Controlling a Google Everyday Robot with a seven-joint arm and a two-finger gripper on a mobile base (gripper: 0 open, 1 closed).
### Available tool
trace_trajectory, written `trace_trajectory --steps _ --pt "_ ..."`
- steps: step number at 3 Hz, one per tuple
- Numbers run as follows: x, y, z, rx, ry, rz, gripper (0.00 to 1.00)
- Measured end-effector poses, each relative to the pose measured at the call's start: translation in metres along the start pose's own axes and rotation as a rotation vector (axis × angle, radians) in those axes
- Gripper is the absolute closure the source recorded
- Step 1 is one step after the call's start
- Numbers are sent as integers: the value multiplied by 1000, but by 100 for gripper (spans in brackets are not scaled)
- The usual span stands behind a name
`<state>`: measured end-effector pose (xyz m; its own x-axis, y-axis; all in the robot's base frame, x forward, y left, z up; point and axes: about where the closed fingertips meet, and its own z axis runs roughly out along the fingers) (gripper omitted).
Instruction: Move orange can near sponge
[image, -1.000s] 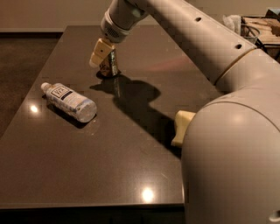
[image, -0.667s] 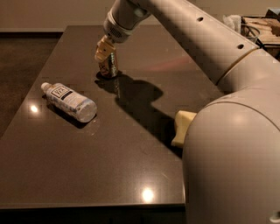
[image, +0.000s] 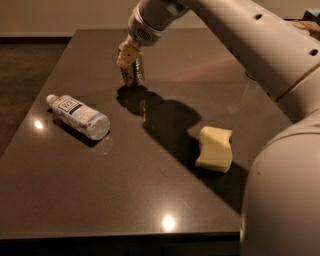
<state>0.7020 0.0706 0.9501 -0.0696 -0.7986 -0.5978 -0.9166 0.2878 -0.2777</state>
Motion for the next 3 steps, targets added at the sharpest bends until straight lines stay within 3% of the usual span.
trace_trajectory --steps 1,3 --pt "15 20 -41 34 -6 -3 100" --pt "86 67 -92 43 -13 91 100"
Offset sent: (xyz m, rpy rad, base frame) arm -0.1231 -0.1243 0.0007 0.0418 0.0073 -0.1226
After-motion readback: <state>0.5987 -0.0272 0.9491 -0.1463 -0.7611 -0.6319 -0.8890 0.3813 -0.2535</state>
